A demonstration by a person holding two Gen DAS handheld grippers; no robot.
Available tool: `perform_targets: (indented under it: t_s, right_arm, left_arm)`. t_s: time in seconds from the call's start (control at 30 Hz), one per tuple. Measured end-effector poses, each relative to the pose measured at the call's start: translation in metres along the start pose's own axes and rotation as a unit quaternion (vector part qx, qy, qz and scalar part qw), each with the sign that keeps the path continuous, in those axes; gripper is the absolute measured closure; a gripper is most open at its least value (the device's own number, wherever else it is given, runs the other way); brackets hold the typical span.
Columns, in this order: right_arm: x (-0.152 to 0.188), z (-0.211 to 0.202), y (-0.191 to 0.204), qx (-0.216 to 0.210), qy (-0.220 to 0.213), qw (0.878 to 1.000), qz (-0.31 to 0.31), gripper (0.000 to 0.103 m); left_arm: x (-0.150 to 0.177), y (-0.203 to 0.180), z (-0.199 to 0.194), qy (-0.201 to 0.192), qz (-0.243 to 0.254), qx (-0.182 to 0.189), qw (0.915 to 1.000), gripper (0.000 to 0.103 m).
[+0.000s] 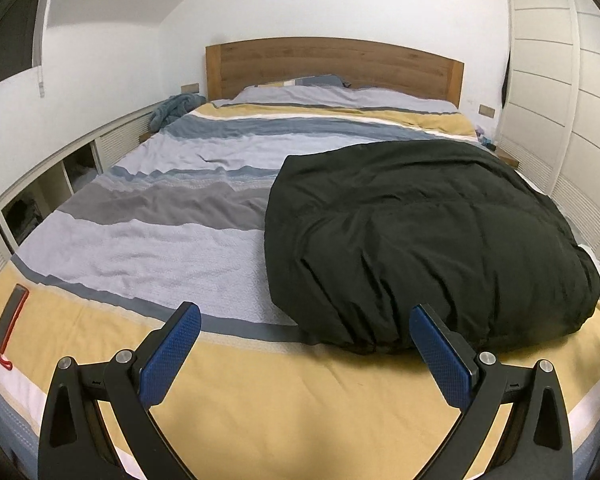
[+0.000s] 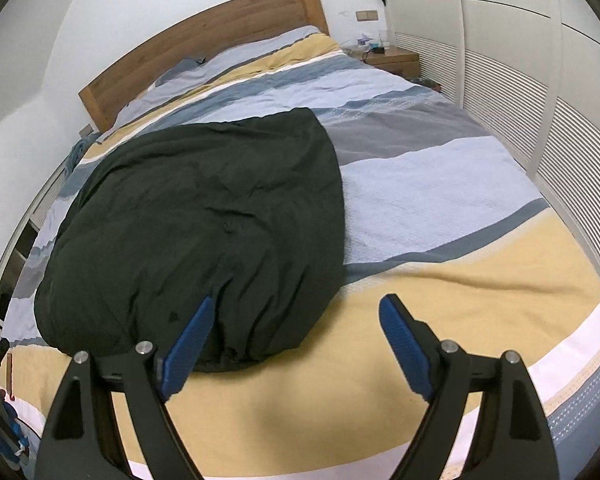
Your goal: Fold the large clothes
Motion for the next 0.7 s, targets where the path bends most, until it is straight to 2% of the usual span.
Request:
perform_targets:
  t_s: [0.3, 0.37, 0.43, 0.47, 0.53, 0.63, 0.7]
  right_arm:
    - [-0.005, 0.02, -0.014, -0.008, 0.004, 1.0, 0.014, 0.017]
    - [-0.007, 0.028, -0.016, -0.017, 0.008, 1.0, 0.016, 0.017]
    - [-0.01, 0.037, -0.019, -0.033, 0.014, 0.999, 0.029, 0.017]
    - [-0.012, 0.042, -0.021, -0.046, 0.016, 0.998, 0.036, 0.017]
    - [-0.018, 0.049, -0.023, -0.062, 0.017, 0.997, 0.039, 0.017]
    - [-0.027, 0.062, -0.026, -0.084, 0.023, 0.995, 0.043, 0.017]
    - [-0.032, 0.073, -0.03, -0.104, 0.034, 0.992, 0.06, 0.017]
  left_arm:
    - [-0.003, 0.001, 0.032, 0.027, 0.003, 0.008, 0.9996, 0.001]
    - [-0.005, 0.005, 0.041, 0.032, -0.008, 0.018, 0.9993, 0.001]
    - [-0.011, 0.019, 0.054, 0.042, -0.042, 0.046, 0.9972, 0.001]
    - [-0.014, 0.028, 0.061, 0.05, -0.066, 0.061, 0.9947, 0.001]
    - [-0.022, 0.051, 0.081, 0.066, -0.125, 0.106, 0.9843, 0.001]
    - [-0.034, 0.074, 0.113, 0.088, -0.168, 0.14, 0.9717, 0.001]
    - [-0.038, 0.082, 0.141, 0.119, -0.199, 0.186, 0.9548, 0.001]
Point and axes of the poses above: each gripper's, at about its wrist camera, not at the fingertips, and z roughly the way its jaws point, y to its left, x to its underside, the point moved 2 cm from there along z, roughly the way its jaws point, and after that the axes turned 4 degrees about -y, right-handed, at the moved point
